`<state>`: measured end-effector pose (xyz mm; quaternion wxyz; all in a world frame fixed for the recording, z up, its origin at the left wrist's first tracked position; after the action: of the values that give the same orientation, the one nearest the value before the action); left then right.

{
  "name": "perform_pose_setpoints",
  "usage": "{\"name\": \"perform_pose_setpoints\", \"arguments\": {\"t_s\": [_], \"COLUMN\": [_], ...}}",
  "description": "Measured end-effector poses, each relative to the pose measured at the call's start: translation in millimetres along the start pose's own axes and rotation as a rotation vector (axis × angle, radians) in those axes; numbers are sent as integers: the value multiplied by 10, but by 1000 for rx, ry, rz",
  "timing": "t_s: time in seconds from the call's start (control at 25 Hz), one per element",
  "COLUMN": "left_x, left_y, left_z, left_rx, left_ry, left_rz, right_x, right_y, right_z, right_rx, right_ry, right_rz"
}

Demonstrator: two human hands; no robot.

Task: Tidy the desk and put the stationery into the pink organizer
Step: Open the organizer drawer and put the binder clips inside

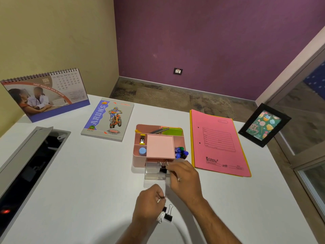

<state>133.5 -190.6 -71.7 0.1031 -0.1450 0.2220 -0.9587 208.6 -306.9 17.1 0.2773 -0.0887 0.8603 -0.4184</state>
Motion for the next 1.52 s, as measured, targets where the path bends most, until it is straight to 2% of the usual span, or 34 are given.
{"name": "perform_pose_setpoints", "arguments": {"t_s": [0.08, 0.16, 0.32, 0.44, 0.56, 0.64, 0.72, 0.84, 0.92, 1.0, 1.12, 1.52], "left_x": [-1, -8, -56, -63, -26, 26, 84, 96, 124, 125, 93, 13], "left_y": [-33, -64, -139, -155, -171, -193, -160, -131, -112, -120, -152, -292], "left_z": [1, 18, 5, 17, -32, -62, -77, -146, -159, -137, -120, -151], "left_rx": [186, 318, 413, 397, 386, 208, -140, -601, -709, -768, -810, -456], "left_ry": [-19, -17, -18, -9, 37, 200, 444, 740, 834, 854, 814, 476], "left_rz": [30, 40, 46, 43, 77, 32, -151, -307, -339, -378, -379, -250], "right_x": [134, 252, 349, 310, 224, 136, 45, -94, -173, -232, -299, -370], "right_y": [-35, -41, -4, -16, -77, -101, -63, 90, 212, 305, 352, 444], "right_z": [70, 145, 211, 191, 130, 61, -34, -160, -189, -189, -153, -144], "right_rx": [-119, -200, -316, -322, -325, -255, -148, -15, 49, 91, 141, 191], "right_ry": [88, 175, 263, 270, 222, 137, 34, -21, -18, 2, 32, 48], "right_rz": [23, -62, -201, -173, -56, 17, 19, -132, -263, -375, -446, -515]}}
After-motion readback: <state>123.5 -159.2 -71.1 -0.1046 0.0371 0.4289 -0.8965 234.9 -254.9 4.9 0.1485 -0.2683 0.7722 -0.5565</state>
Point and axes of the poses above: each hand's wrist, its own x-axis away from the middle knuckle, its own y-axis out of the palm, z = x × y, the point moved 3 cm from there along -x, towards the middle knuckle, and after that the axes turned 1 degree about z, right-handed, at the moved point
